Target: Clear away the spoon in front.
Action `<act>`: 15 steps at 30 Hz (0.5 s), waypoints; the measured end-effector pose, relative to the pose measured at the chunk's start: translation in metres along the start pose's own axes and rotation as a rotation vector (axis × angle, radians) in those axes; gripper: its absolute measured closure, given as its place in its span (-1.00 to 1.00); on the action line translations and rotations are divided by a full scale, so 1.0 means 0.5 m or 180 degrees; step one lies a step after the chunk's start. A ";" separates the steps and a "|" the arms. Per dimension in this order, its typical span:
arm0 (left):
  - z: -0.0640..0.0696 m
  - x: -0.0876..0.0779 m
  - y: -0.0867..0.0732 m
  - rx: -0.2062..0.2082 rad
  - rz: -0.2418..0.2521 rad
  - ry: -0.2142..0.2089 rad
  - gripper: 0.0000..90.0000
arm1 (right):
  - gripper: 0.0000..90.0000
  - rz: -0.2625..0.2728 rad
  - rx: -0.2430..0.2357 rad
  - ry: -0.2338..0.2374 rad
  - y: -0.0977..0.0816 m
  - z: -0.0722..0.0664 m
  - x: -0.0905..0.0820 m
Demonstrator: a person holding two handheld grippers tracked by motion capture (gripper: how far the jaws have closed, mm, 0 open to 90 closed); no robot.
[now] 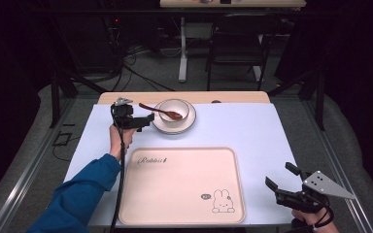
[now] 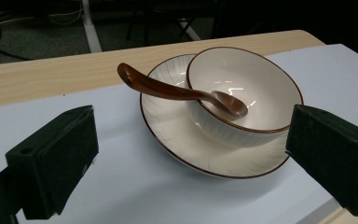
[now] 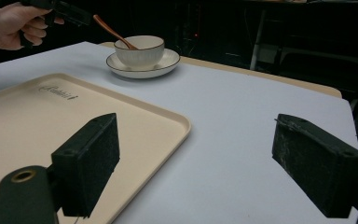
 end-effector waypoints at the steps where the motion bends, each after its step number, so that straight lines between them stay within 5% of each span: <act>1: 0.001 0.002 0.002 -0.0005 0.0002 0.0008 -0.94 | -0.69 -0.0004 -0.0001 -0.0002 0.000 0.000 0.000; 15: -0.005 0.042 0.012 -0.0128 0.0047 0.0128 -0.48 | -0.69 -0.0005 0.0016 -0.0003 0.000 0.000 0.000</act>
Point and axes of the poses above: each handheld gripper's, and its own axes: x roughly forward along the jaws, y roughly out of its top, z roughly to its right, the point moved 4 cm from there along x, roughly forward along the jaws, and after that the axes turned 8 degrees about y, right-handed, at the moved point
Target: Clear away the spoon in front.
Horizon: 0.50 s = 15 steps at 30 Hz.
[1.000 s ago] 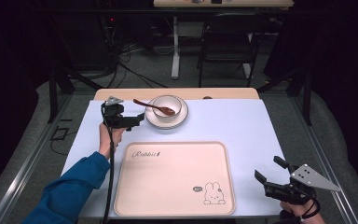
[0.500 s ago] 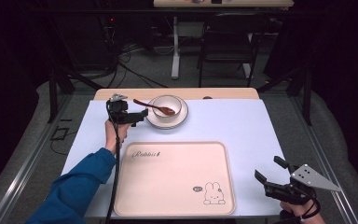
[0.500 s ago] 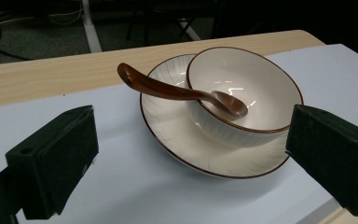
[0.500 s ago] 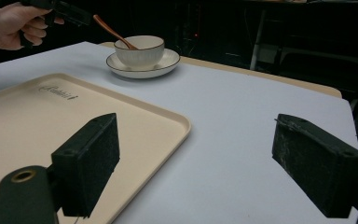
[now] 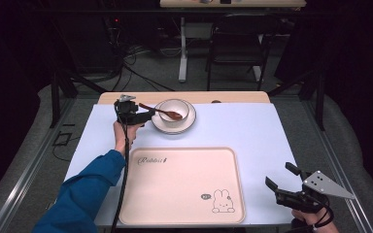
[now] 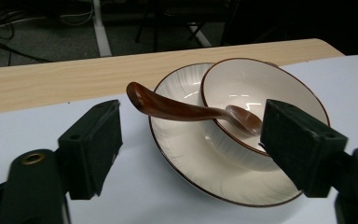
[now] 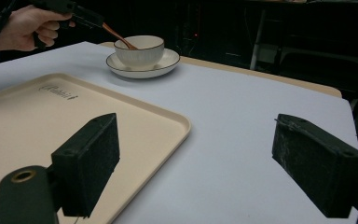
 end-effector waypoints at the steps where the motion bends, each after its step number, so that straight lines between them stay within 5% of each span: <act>1: -0.001 0.003 0.001 -0.0018 0.0016 -0.0022 -0.48 | -0.69 -0.0002 0.0002 -0.0001 0.000 0.000 0.000; 15: -0.010 0.035 0.002 -0.0179 0.0085 0.0078 0.01 | -0.69 -0.0012 -0.0004 0.0003 0.000 0.001 0.001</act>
Point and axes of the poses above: each handheld gripper's, and its own axes: x roughly forward along the jaws, y roughly out of its top, z roughly to its right, the point moved 4 cm from there along x, roughly forward along the jaws, and after that the axes turned 8 degrees about y, right-handed, at the moved point
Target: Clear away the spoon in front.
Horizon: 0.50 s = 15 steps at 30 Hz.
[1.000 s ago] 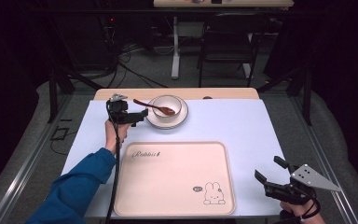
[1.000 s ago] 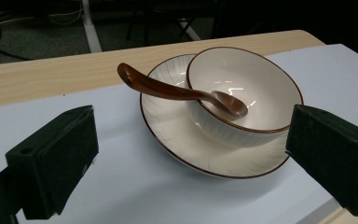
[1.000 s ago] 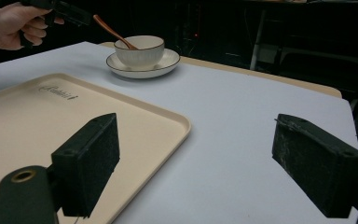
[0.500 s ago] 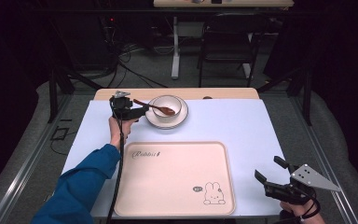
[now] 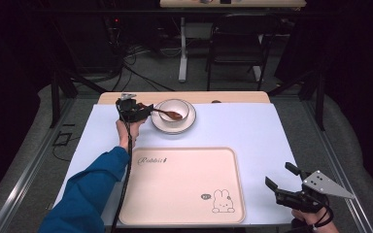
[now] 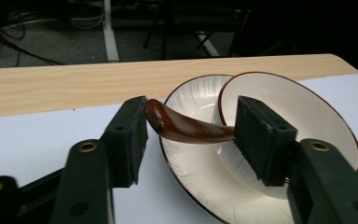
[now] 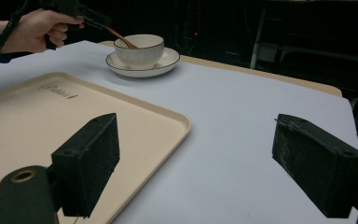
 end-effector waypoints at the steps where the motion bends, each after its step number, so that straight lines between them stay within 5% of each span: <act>1: -0.002 0.002 -0.001 -0.0026 -0.0015 -0.0004 0.10 | -0.69 0.0003 -0.0005 -0.0004 0.000 0.000 0.000; 15: -0.001 0.009 0.002 -0.0169 0.0062 -0.0162 0.40 | -0.69 -0.0001 0.0004 -0.0004 0.000 0.000 0.000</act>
Point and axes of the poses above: each handheld gripper's, and its own axes: x roughly forward along the jaws, y roughly out of its top, z roughly to its right, the point moved 4 cm from there along x, roughly forward along the jaws, and after that the axes turned 8 degrees about y, right-handed, at the moved point
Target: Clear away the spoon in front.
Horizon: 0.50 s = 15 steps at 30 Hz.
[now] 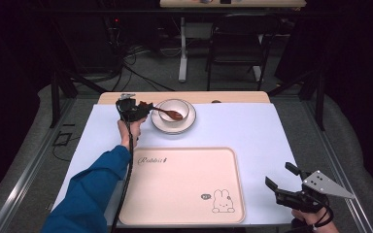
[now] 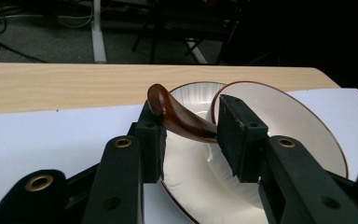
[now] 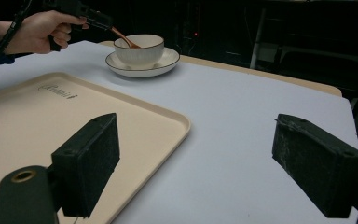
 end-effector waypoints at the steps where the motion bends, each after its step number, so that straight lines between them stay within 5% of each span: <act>1: 0.000 0.000 0.000 0.0000 0.0000 0.0000 0.41 | -0.69 0.0000 0.0000 0.0000 0.000 0.000 0.000; 15: 0.004 -0.008 0.008 -0.0059 0.0054 -0.0127 0.54 | -0.69 0.0005 -0.0009 -0.0010 0.000 0.000 0.000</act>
Point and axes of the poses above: each handheld gripper's, and its own axes: x roughly forward along the jaws, y roughly out of its top, z roughly to its right, the point moved 4 cm from there along x, roughly forward along the jaws, and after that the axes turned 8 degrees about y, right-handed, at the moved point
